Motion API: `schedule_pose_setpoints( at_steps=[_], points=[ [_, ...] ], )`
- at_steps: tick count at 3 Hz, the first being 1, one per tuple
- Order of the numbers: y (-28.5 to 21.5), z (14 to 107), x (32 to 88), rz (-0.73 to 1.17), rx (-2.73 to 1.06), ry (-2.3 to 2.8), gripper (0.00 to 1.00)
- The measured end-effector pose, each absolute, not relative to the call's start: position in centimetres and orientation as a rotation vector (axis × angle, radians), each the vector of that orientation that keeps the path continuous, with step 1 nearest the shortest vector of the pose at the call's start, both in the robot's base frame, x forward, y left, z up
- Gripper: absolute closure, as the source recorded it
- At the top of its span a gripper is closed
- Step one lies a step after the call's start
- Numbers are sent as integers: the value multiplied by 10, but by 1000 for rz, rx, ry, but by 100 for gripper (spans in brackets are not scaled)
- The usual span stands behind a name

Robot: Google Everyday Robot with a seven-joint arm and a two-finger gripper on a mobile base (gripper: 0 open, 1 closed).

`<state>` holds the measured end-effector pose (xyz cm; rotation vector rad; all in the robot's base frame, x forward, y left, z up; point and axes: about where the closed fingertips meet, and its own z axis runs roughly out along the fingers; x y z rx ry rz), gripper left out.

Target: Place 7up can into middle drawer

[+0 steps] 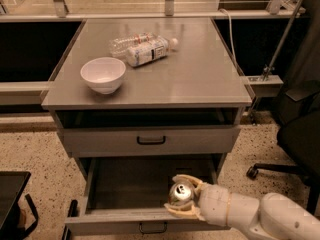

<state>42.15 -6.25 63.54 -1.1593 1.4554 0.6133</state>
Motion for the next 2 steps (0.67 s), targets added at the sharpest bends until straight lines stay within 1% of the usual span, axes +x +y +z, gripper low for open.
schedule_pose_setpoints(
  at_steps=[1,2],
  points=[
    [-38,616,418,636,-1094,1434,100],
    [-35,613,418,643,-1084,1433,100]
  ],
)
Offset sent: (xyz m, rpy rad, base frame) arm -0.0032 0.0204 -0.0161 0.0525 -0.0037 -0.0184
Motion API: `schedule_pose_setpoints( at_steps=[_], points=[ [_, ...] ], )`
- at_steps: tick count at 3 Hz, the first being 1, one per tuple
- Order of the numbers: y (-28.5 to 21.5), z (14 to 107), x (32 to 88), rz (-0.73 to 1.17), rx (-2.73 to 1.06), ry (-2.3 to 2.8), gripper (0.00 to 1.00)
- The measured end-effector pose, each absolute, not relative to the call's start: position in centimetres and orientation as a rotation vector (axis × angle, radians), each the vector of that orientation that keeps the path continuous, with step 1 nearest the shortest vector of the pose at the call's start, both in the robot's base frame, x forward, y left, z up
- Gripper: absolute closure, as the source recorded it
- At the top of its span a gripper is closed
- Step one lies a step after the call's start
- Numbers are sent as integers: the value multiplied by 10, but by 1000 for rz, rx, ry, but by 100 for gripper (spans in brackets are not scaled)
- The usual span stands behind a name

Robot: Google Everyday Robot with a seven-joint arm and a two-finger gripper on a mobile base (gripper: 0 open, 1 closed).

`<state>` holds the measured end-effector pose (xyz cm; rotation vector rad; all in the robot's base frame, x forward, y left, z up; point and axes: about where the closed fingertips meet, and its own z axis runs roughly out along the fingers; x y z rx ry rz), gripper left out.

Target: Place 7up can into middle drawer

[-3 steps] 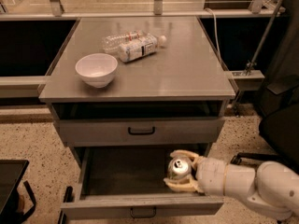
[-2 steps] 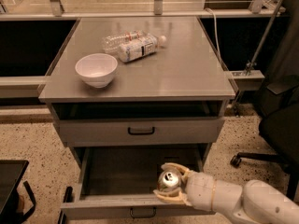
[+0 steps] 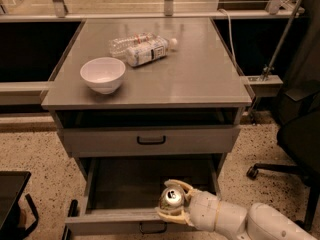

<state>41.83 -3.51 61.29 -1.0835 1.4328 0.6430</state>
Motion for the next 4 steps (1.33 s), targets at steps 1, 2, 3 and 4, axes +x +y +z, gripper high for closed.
schedule_pose_setpoints(
  at_steps=[1,2,3,4],
  points=[
    [-27,597,429,568,-1130,1430,100],
    [-17,583,468,400,-1184,1418,100],
    [-16,578,505,248,-1209,1402,100],
    [-19,577,508,227,-1204,1413,100]
  ],
)
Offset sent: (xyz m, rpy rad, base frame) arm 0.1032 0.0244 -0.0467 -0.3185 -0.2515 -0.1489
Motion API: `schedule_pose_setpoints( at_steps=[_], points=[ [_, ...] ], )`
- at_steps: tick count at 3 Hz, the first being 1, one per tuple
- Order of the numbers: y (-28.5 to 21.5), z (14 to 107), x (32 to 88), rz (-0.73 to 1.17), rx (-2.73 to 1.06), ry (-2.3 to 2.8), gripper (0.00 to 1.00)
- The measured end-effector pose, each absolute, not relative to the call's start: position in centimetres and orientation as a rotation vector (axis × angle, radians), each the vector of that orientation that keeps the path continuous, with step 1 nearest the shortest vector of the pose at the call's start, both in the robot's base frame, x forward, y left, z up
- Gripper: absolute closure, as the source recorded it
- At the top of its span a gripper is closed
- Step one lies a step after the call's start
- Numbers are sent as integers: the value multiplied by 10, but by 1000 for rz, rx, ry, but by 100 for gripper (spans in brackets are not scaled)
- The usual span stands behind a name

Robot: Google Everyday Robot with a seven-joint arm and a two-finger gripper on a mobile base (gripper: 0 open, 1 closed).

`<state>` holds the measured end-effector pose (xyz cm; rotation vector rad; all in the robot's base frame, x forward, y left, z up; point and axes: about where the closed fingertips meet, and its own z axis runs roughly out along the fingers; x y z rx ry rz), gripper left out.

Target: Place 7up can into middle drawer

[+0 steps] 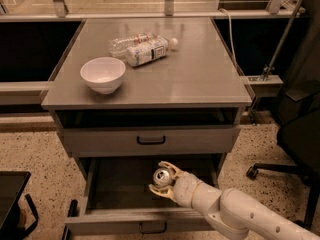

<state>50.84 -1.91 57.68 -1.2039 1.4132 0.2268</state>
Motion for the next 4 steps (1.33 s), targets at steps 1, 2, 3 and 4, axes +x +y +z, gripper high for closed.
schedule_pose_setpoints(
  at_steps=[1,2,3,4],
  points=[
    [-19,574,514,236,-1226,1423,100],
    [-19,544,523,271,-1249,1453,100],
    [-13,515,532,276,-1291,1459,100],
    [-5,497,534,230,-1343,1433,100]
  ],
)
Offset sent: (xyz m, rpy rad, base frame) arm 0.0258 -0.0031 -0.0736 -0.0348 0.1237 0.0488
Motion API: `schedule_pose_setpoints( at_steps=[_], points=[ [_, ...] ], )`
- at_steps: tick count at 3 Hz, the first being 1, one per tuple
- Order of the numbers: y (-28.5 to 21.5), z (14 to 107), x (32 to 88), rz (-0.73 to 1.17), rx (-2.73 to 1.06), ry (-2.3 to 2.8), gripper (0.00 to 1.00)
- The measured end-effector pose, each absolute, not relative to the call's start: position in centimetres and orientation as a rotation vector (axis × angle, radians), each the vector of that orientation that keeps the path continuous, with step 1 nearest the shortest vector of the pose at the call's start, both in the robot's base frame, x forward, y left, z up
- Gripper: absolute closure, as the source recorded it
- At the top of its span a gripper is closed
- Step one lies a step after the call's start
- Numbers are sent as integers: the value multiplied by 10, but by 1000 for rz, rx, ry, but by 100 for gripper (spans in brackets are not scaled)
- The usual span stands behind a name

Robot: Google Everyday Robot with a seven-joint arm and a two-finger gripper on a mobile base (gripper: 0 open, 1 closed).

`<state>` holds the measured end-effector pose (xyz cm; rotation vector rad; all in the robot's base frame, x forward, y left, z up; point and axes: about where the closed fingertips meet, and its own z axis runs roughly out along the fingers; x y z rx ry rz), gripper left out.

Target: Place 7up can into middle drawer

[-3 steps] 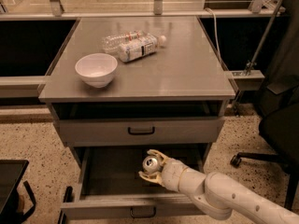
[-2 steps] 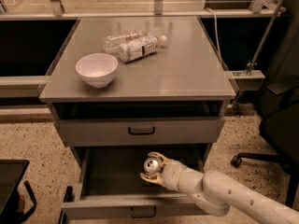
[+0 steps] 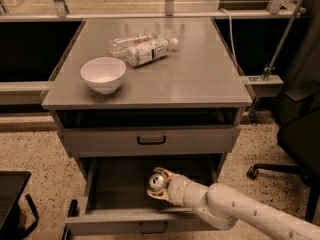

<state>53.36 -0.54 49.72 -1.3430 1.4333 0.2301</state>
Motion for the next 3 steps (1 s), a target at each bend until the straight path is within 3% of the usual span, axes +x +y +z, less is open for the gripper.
schedule_pose_setpoints(
  at_steps=[3],
  points=[
    [16,474,536,330,-1410,1434,100]
  ],
)
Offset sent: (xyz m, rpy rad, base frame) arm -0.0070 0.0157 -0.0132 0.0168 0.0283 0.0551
